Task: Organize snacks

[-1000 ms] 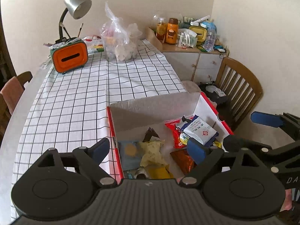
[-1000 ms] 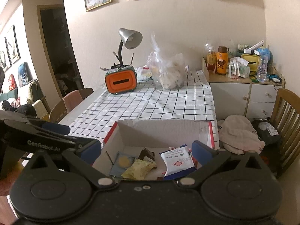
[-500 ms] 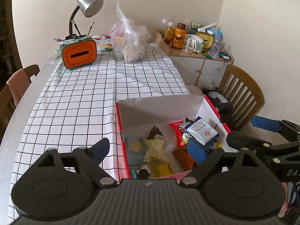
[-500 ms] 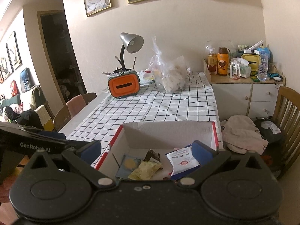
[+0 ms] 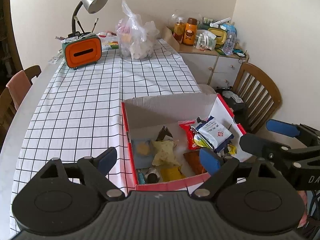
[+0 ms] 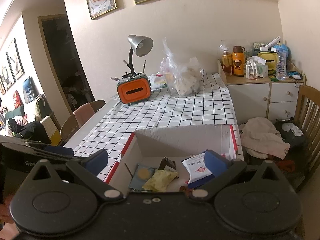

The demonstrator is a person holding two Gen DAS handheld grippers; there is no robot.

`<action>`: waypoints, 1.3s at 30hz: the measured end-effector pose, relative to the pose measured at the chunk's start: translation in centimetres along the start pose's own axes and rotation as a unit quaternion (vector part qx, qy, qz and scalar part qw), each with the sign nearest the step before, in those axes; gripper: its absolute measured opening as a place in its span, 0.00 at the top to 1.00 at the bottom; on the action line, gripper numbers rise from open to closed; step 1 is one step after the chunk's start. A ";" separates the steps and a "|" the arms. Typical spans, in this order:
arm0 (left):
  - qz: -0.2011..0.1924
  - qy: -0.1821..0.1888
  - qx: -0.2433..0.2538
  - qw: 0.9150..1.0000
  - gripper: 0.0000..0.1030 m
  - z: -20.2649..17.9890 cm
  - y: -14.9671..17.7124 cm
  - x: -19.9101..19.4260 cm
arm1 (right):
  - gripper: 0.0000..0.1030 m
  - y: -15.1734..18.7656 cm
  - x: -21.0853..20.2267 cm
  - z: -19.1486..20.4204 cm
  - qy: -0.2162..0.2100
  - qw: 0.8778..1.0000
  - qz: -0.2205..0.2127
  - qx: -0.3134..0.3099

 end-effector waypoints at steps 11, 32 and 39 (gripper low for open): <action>0.012 0.004 0.003 1.000 0.13 -0.4 0.5 0.3 | 0.00 0.2 0.0 -0.1 0.002 1.000 0.002 0.006; -0.004 0.002 0.002 1.000 0.13 -0.8 0.7 0.0 | 0.00 0.6 -0.5 -0.4 0.004 1.000 -0.008 0.014; -0.016 0.002 0.009 1.000 0.13 -1.3 0.7 -0.5 | 0.00 0.8 -0.9 -0.3 0.015 1.000 -0.020 0.011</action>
Point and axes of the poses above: each gripper's, at about its wrist camera, not at the fingertips, and x roughly the way its jaws point, z to its left, y to its underside, the point moved 9 cm from there along x, roughly the way its jaws point, and after that the axes turned 9 degrees about z, right-handed, at the moved point
